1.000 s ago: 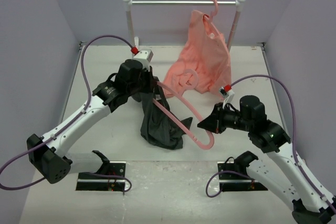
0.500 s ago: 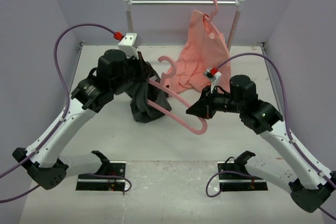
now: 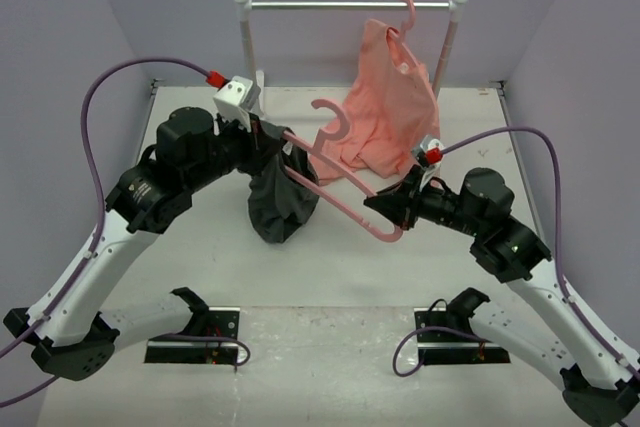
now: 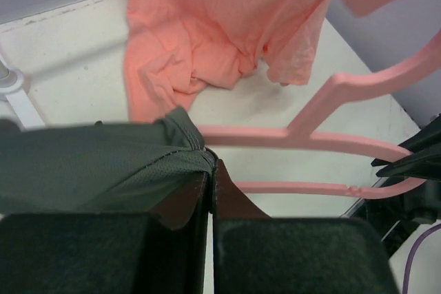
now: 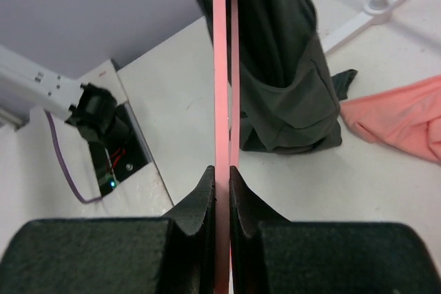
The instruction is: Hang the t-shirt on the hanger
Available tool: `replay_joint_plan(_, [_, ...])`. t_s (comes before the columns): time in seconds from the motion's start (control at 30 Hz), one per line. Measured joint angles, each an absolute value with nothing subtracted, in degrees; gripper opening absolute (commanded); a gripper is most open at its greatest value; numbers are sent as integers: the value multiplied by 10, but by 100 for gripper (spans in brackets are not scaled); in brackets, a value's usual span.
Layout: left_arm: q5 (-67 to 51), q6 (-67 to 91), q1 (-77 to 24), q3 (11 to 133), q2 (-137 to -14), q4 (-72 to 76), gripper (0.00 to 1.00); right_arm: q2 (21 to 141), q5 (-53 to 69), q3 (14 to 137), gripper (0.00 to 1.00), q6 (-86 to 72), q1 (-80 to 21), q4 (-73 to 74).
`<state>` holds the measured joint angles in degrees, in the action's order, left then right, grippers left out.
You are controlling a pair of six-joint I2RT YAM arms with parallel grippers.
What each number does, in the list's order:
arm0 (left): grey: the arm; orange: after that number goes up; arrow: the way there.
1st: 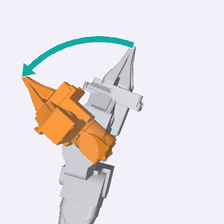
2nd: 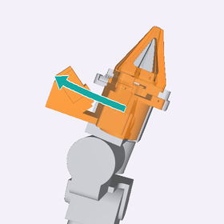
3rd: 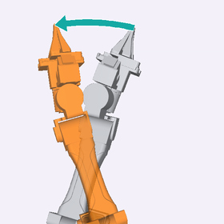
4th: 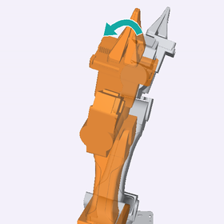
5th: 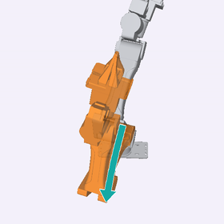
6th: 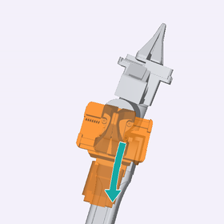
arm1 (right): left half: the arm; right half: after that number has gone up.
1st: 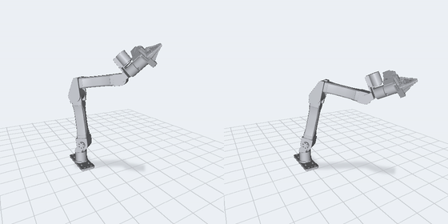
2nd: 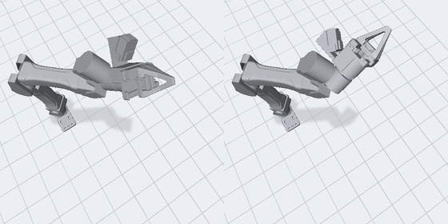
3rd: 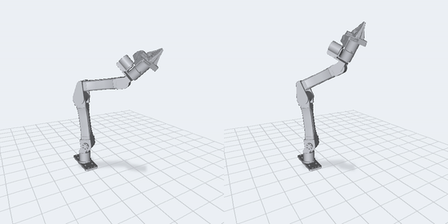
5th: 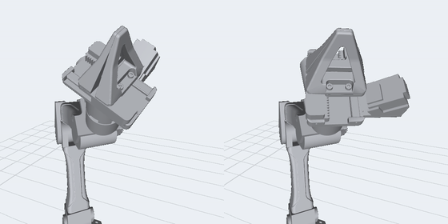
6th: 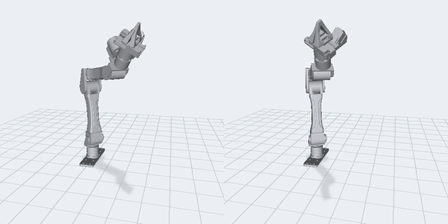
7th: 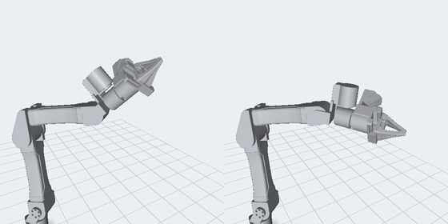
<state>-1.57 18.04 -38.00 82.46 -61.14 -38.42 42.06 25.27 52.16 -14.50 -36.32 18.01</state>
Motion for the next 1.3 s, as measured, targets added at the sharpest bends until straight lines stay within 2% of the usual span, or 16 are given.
replay_joint_plan(0.23, [7,142,-380,830,-612,-446,0,400,315,454,0,-7,-363,189])
replay_joint_plan(0.47, [52,112,-380,841,-612,-477,0,371,382,446,0,99,-347,210])
replay_joint_plan(0.8, [-208,73,-384,841,-697,-448,0,452,460,442,0,108,-344,130])
replay_joint_plan(0.97, [-226,67,-384,844,-705,-434,30,412,409,384,0,63,-345,27])
replay_joint_plan(1.0, [-211,69,-384,847,-703,-433,78,396,396,366,0,54,-345,6])
replay_joint_plan(1.03, [-198,69,-384,852,-701,-431,99,379,384,349,0,47,-345,-9])
replay_joint_plan(1.3, [7,107,-384,931,-676,-422,100,315,323,276,0,-25,-345,-116])
